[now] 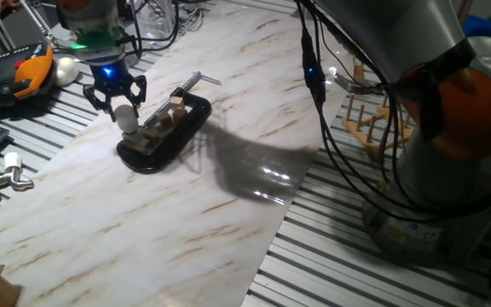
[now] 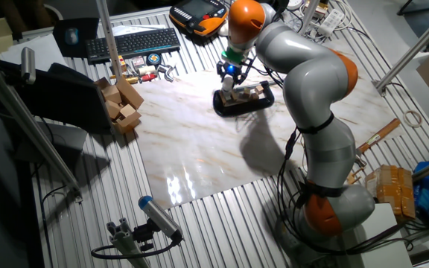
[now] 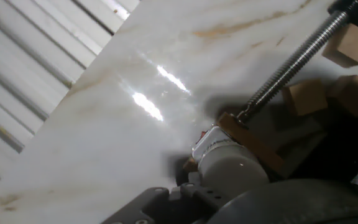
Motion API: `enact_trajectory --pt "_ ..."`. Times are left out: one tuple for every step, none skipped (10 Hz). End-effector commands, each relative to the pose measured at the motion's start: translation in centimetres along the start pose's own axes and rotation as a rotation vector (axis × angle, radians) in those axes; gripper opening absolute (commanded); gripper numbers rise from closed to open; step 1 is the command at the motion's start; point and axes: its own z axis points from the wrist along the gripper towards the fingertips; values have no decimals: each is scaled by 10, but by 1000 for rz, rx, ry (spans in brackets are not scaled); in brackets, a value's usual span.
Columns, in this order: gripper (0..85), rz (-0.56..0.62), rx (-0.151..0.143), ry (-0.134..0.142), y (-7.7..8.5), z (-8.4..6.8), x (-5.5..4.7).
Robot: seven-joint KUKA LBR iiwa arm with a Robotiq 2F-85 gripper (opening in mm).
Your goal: Install the light bulb by rotating it
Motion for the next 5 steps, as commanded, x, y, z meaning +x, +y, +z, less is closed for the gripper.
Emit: enact_trajectory --pt "0 171 -9 -6 0 0 0" --pt "0 197 -14 -9 0 0 0" --pt "0 231 -20 -23 0 -1 -1" --pt "0 255 -20 -30 0 -1 -1" --pt "0 278 -21 -32 0 -1 -1"
